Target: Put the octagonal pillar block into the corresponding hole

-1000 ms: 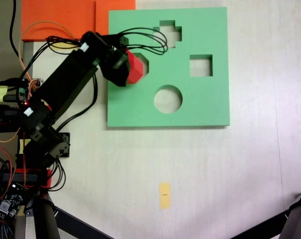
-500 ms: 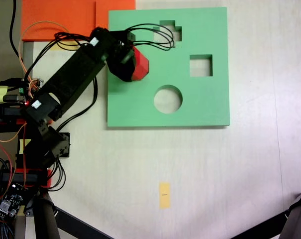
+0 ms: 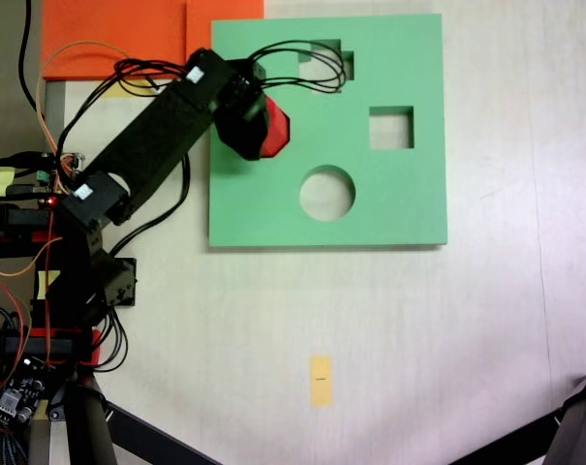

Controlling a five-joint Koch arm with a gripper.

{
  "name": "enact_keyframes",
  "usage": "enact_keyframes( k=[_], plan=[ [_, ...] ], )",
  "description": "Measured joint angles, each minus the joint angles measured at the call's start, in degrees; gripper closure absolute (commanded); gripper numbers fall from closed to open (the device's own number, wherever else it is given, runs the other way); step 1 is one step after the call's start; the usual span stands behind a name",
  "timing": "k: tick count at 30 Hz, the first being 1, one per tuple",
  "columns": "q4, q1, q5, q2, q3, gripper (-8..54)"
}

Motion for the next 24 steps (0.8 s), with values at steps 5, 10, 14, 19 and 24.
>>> enact_keyframes(
  k=[5, 10, 14, 19, 24],
  plan=[
    [-2.5, 0.1, 0.0, -1.0, -0.3, 7.5],
    [-3.0, 0.1, 0.0, -2.2, -0.1, -6.8],
    [-4.3, -0.2, 0.0, -1.3, -0.1, -6.8],
    [-4.7, -0.4, -2.1, 10.6, 1.9, -6.6],
    [-5.9, 1.1, -21.2, 28.5, 13.0, -6.5]
  ],
)
